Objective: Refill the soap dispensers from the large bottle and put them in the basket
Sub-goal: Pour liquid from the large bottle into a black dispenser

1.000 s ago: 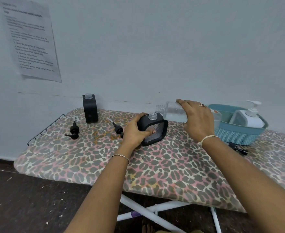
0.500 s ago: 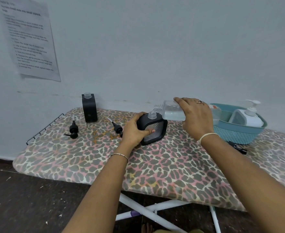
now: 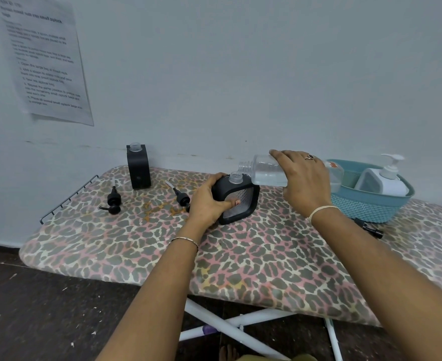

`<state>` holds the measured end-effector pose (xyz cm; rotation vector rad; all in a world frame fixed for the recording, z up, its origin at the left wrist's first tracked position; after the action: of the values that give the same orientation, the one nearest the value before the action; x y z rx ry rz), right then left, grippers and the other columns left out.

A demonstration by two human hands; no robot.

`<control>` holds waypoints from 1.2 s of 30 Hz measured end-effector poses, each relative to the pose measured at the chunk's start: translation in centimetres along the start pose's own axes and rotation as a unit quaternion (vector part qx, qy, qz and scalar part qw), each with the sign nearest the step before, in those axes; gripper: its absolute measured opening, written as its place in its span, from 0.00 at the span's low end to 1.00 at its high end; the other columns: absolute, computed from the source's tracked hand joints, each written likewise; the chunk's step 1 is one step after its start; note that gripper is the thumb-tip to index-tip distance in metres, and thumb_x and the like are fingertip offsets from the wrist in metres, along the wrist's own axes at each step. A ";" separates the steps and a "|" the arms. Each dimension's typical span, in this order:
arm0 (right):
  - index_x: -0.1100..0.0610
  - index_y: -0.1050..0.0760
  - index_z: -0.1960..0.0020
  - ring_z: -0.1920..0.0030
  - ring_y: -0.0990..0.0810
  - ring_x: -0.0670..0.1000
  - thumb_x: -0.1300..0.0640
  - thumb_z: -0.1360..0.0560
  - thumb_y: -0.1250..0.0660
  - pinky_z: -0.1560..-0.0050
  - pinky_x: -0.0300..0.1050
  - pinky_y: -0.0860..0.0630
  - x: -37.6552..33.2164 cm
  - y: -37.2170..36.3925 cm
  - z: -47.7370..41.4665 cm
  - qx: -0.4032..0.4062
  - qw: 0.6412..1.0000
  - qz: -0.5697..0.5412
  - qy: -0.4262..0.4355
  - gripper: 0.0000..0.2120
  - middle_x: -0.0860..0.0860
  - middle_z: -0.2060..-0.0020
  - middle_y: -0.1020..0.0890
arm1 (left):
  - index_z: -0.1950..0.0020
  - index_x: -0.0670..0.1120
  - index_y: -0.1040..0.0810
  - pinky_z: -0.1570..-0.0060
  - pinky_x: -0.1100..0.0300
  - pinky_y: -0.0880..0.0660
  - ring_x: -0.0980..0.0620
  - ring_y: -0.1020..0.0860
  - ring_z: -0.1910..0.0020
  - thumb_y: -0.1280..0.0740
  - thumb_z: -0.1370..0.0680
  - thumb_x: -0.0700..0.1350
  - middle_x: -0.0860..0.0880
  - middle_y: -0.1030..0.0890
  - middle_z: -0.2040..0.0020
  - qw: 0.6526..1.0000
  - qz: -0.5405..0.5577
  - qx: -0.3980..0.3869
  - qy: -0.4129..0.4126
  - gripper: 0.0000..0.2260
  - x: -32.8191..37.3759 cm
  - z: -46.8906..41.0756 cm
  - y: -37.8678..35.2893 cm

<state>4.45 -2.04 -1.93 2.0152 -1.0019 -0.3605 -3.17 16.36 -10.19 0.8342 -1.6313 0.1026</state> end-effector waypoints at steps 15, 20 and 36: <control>0.53 0.30 0.31 0.45 0.21 0.57 0.71 0.40 0.27 0.47 0.51 0.26 0.0 -0.1 0.0 -0.003 1.000 0.007 0.004 0.39 0.53 0.42 0.20 | 0.35 0.50 0.27 0.44 0.64 0.28 0.55 0.24 0.47 0.21 0.35 0.40 0.56 0.24 0.48 1.000 0.007 -0.003 0.002 0.31 0.3 0.2 0.0; 0.53 0.29 0.32 0.45 0.21 0.58 0.71 0.40 0.27 0.47 0.52 0.26 0.0 0.0 0.1 0.004 1.000 0.004 0.003 0.39 0.54 0.42 0.19 | 0.35 0.50 0.27 0.42 0.64 0.27 0.56 0.25 0.47 0.21 0.35 0.39 0.56 0.24 0.48 1.000 0.008 -0.006 0.002 0.31 0.3 0.2 0.0; 0.53 0.29 0.32 0.45 0.21 0.57 0.71 0.39 0.27 0.46 0.52 0.26 0.0 0.1 0.2 0.009 1.000 0.012 0.008 0.38 0.53 0.42 0.19 | 0.35 0.50 0.28 0.45 0.66 0.28 0.56 0.24 0.47 0.21 0.35 0.40 0.57 0.24 0.48 1.000 0.016 -0.003 0.001 0.31 0.0 0.2 0.0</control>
<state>4.28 -2.17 -1.93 2.0170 -1.0232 -0.3235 -3.31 16.22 -10.24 0.8047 -1.6431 0.1207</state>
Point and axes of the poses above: each hand's wrist, its own z-axis away from the middle knuckle, its own y-axis out of the back of the hand, x = y × z, the point moved 8 cm from there along -z, towards the middle knuckle
